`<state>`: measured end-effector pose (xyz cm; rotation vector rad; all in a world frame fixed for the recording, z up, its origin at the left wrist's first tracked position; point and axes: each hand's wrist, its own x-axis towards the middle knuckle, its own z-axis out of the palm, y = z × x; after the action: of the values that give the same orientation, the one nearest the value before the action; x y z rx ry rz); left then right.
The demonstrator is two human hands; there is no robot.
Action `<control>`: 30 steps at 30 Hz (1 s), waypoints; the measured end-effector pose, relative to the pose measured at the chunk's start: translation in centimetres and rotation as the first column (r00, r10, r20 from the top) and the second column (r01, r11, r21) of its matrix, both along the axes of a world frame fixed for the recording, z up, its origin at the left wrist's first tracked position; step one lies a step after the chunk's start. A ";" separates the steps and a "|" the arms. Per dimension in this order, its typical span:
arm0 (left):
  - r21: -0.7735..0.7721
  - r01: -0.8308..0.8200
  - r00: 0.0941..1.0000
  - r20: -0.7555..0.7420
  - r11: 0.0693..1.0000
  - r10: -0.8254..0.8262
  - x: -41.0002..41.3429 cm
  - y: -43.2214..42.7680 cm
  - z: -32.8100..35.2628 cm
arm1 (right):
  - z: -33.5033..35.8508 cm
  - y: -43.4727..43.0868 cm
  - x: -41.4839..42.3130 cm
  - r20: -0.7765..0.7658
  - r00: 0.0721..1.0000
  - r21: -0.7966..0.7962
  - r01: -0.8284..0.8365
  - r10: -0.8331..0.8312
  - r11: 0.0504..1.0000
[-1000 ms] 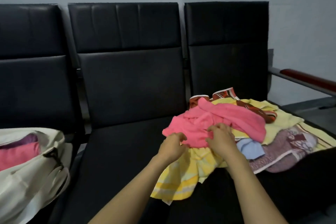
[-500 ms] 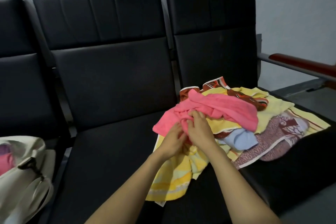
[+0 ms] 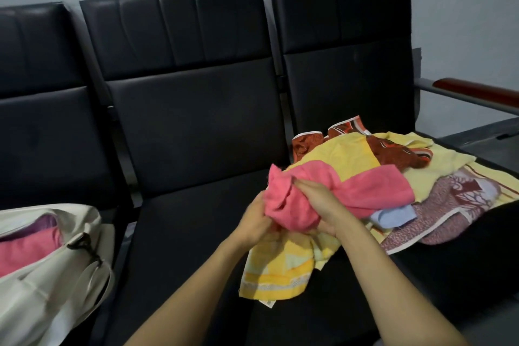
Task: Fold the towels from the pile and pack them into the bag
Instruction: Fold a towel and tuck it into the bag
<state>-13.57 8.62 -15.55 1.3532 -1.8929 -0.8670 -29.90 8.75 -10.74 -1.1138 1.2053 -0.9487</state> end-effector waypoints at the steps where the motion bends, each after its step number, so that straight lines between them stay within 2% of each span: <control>1: 0.022 -0.075 0.991 -0.111 0.997 0.077 0.6 0.5 0.4 | -0.4 -0.4 -0.3 -0.166 0.985 -0.094 0.035 -0.051 0.995; 2: 0.024 -0.142 0.972 -0.184 0.990 0.144 1.5 0.9 0.5 | -1.0 -0.6 -0.5 -0.368 0.925 -0.185 0.028 -0.096 0.982; 3: 0.001 -0.189 0.965 -0.185 0.982 0.186 2.5 1.4 0.6 | -1.8 -0.8 -0.6 -0.529 0.840 -0.238 -0.015 -0.116 0.971; 5: -0.042 -0.179 0.981 -0.079 0.983 0.175 5.0 2.7 0.6 | -3.7 -1.2 -0.6 -0.696 0.715 -0.203 -0.102 -0.070 0.974; 8: -0.091 -0.144 0.971 0.179 0.985 0.159 8.5 4.3 1.1 | -4.4 -1.2 0.0 -0.789 0.608 -0.183 -0.091 -0.091 0.979; 10: -0.071 -0.174 0.934 0.303 0.982 0.187 10.6 5.0 1.5 | -4.2 -1.5 0.2 -0.866 0.480 -0.173 -0.026 -0.140 0.985; 12: -0.037 -0.219 0.908 0.357 0.975 0.217 12.0 5.4 1.6 | -4.0 -1.5 0.4 -0.915 0.376 -0.147 0.024 -0.145 0.989; 14: 0.042 -0.233 0.906 0.373 0.972 0.202 12.5 5.8 1.3 | -3.8 -1.3 0.8 -0.943 0.312 -0.122 -0.010 -0.113 0.992; 15: 0.078 -0.225 0.908 0.379 0.971 0.180 12.4 6.0 1.0 | -3.8 -1.2 1.0 -0.939 0.320 -0.155 -0.068 -0.126 0.986; 16: 0.112 -0.212 0.911 0.383 0.971 0.155 12.4 6.0 0.6 | -3.5 -0.8 1.3 -0.918 0.371 -0.210 -0.152 -0.142 0.966; 18: 0.166 -0.202 0.922 0.364 0.965 0.131 12.2 6.0 0.3 | -2.7 0.5 2.2 -0.819 0.569 -0.289 -0.301 -0.072 0.909; 20: 0.210 -0.227 0.956 0.235 0.951 0.176 12.2 6.0 0.5 | -1.6 2.1 3.7 -0.657 0.737 -0.199 -0.374 0.160 0.906; 21: 0.217 -0.241 0.966 0.143 0.946 0.214 12.2 6.2 0.8 | -1.4 2.6 4.3 -0.573 0.768 -0.084 -0.402 0.286 0.912; 23: 0.199 -0.286 0.954 -0.032 0.937 0.298 12.3 6.5 1.4 | -0.7 2.8 5.3 -0.476 0.726 0.166 -0.479 0.496 0.862; 25: 0.135 -0.359 0.910 -0.168 0.924 0.378 12.7 6.8 2.0 | 0.7 1.9 6.5 -0.509 0.601 0.302 -0.545 0.616 0.782; 26: 0.088 -0.414 0.873 -0.244 0.906 0.422 12.8 7.0 2.4 | 1.3 0.9 7.3 -0.553 0.569 0.299 -0.546 0.608 0.783; 27: 0.035 -0.468 0.823 -0.345 0.883 0.450 13.0 7.2 2.8 | 1.8 -0.4 8.2 -0.580 0.609 0.228 -0.516 0.541 0.826; 29: -0.050 -0.527 0.739 -0.520 0.848 0.429 13.4 7.5 4.0 | 2.5 -4.3 10.0 -0.534 0.807 -0.068 -0.338 0.252 0.939; 30: -0.102 -0.507 0.748 -0.546 0.856 0.378 13.6 7.6 4.6 | 3.3 -5.9 10.6 -0.503 0.861 -0.250 -0.223 0.070 0.942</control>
<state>0.01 16.23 -10.97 1.1978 -1.1466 -0.6317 -19.31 2.85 -7.40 -1.7456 1.3780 -0.7654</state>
